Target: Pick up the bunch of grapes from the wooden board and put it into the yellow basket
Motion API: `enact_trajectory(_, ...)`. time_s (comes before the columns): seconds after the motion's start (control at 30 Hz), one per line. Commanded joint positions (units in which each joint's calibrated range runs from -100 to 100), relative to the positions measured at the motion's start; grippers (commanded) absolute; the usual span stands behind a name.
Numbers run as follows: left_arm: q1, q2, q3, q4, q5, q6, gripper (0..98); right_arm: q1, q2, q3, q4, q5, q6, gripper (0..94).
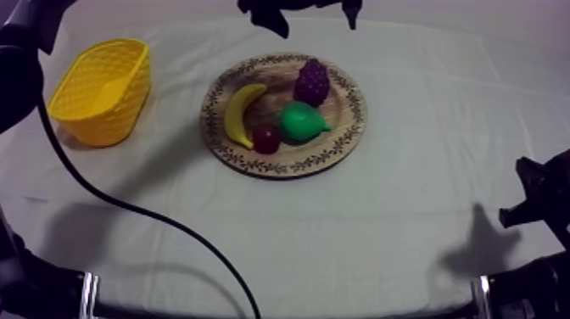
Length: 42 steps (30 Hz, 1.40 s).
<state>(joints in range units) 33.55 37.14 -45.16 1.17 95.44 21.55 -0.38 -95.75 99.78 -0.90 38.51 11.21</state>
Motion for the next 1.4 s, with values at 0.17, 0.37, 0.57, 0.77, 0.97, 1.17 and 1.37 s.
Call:
enact_trajectory(0.17, -0.31, 0.64, 0.65, 0.76, 0.09, -0.74, 94.8, 0.0, 0.0, 0.0, -0.01, 0.03, 0.0, 0.3)
enact_trajectory(0.37, -0.4, 2.09, 0.47, 0.93, 0.11, -1.06, 90.9, 0.0, 0.0, 0.0, -0.01, 0.03, 0.0, 0.3)
enact_trajectory(0.57, -0.56, 5.57, -1.48, 1.07, 0.23, -1.3, 91.2, 0.0, 0.0, 0.0, -0.01, 0.03, 0.02, 0.3)
enact_trajectory(0.77, -0.93, 10.46, -4.21, 1.08, 0.34, -1.17, 90.7, 0.0, 0.0, 0.0, -0.01, 0.03, 0.05, 0.3)
enact_trajectory(0.97, -1.33, 15.73, -7.17, 0.96, 0.35, -1.09, 90.4, 0.0, 0.0, 0.0, -0.01, 0.03, 0.05, 0.3)
enact_trajectory(1.17, -1.6, 21.13, -12.53, 1.07, 0.42, -1.5, 89.7, 0.0, 0.0, 0.0, -0.01, 0.03, 0.05, 0.3)
enact_trajectory(1.37, -2.29, 26.53, -17.48, 1.14, 1.72, -1.46, 88.8, 0.0, 0.0, 0.0, -0.01, 0.03, 0.05, 0.3)
